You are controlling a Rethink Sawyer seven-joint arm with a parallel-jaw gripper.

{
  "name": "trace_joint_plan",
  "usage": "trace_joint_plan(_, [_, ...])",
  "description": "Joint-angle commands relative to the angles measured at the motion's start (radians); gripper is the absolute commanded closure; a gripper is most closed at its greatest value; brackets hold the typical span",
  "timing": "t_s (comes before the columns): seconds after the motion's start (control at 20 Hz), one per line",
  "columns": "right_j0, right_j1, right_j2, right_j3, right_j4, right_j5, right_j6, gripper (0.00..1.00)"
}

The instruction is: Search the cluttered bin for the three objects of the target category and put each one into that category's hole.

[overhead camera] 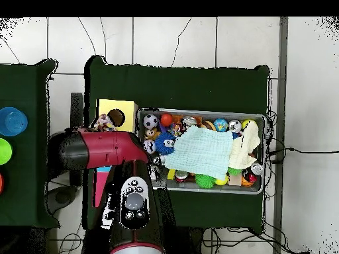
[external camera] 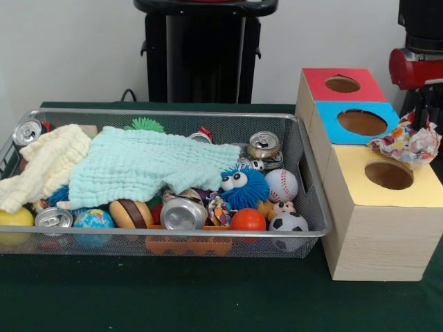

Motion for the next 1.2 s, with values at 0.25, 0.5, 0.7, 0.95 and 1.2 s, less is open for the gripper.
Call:
trace_joint_plan(0.25, [-0.029,0.022,0.005,0.045,0.023,0.037,0.184,1.0])
trace_joint_plan(0.5, [-0.023,0.038,-0.004,0.017,0.021,0.041,0.189,1.0])
trace_joint_plan(0.7, [-0.014,0.05,-0.017,-0.008,0.018,0.047,0.197,1.0])
trace_joint_plan(0.95, [-0.008,0.07,-0.038,-0.08,0.024,0.118,0.204,1.0])
trace_joint_plan(1.2, [-0.015,0.067,-0.05,-0.125,0.027,0.205,0.199,1.0])
